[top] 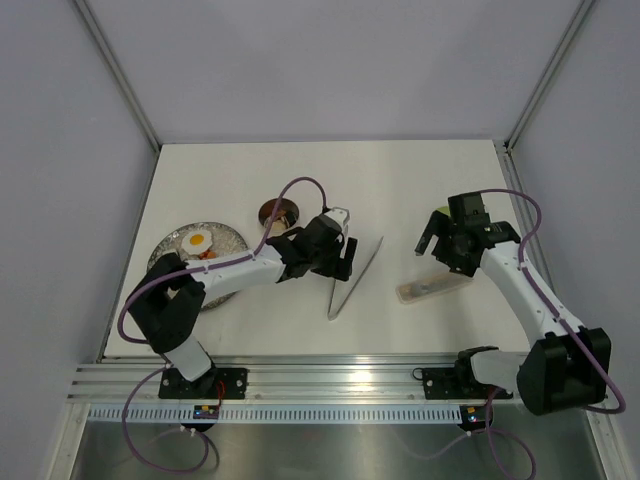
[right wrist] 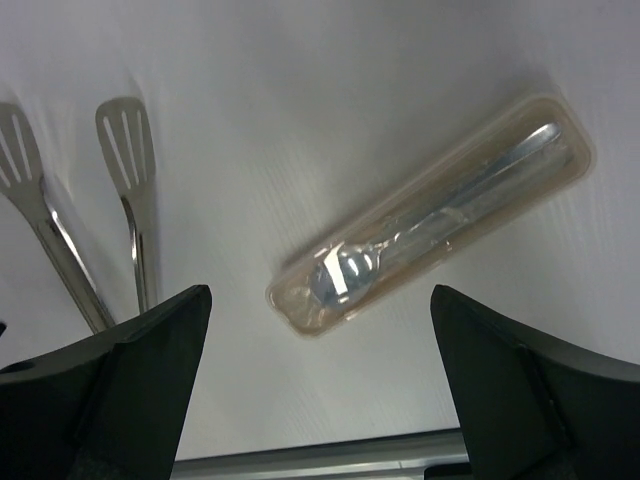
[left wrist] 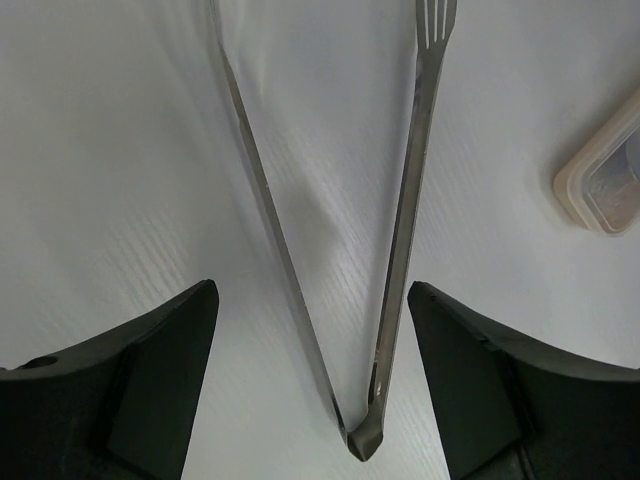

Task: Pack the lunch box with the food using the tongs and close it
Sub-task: Place the clamp at the center of the board, then pick up the box lid from the center of the board.

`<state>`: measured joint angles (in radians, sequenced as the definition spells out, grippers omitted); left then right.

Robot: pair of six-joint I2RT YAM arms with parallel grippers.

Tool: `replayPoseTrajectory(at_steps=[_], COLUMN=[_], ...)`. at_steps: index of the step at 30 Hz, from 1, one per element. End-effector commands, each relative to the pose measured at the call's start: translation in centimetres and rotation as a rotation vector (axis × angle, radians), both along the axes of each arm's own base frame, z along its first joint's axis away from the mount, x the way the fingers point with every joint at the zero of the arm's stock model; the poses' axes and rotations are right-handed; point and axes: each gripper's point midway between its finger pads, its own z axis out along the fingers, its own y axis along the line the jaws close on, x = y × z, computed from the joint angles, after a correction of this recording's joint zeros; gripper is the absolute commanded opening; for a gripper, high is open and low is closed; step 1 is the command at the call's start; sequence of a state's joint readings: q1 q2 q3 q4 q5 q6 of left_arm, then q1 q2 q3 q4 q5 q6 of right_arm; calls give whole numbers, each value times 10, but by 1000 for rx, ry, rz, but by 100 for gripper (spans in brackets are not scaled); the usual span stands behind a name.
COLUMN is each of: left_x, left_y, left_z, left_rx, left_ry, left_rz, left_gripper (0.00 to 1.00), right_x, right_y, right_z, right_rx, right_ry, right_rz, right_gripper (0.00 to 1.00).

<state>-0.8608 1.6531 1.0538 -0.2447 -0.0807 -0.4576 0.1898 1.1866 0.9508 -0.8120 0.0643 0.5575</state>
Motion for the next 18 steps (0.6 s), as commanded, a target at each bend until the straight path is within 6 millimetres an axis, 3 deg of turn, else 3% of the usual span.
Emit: replayPoseTrajectory(at_steps=[1, 3, 7, 9, 13, 18], left_x=[23, 27, 46, 44, 42, 41], left_y=[0, 11, 54, 67, 99, 126], left_z=[78, 103, 123, 135, 137, 130], left_rx=[-85, -88, -71, -109, -149, -161], left_ry=[-182, -216, -197, -188, -171, -136], left_rz=[31, 59, 192, 212, 273, 353], left_gripper=[81, 81, 81, 82, 82, 82], right_x=[53, 68, 102, 112, 123, 133], right_y=[-19, -26, -46, -57, -91, -106], right_z=[10, -2, -17, -28, -44, -74], right_rx=[-21, -21, -1, -9, -7, 29], right_ry=[-89, -66, -107, -93, -61, 1], right_rz=[-92, -155, -289, -337, -422, -459], right_gripper=[99, 94, 84, 79, 77, 78])
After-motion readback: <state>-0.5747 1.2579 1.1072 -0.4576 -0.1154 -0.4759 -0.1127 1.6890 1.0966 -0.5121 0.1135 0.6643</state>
